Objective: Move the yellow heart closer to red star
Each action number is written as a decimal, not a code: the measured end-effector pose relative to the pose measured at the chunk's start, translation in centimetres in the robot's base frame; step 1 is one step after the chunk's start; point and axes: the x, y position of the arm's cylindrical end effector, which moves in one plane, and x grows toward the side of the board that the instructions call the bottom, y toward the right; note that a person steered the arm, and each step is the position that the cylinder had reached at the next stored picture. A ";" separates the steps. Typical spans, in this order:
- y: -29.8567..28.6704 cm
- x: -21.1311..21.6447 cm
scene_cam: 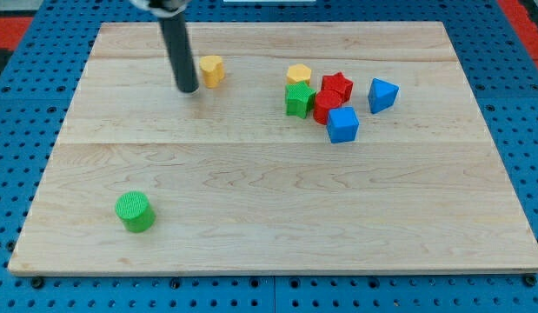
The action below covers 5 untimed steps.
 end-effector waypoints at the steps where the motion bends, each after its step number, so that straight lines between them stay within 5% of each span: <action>1: 2.7 -1.1; 3: 3.6 -4.4; 4: 12.8 -4.5; 5: 13.7 -6.1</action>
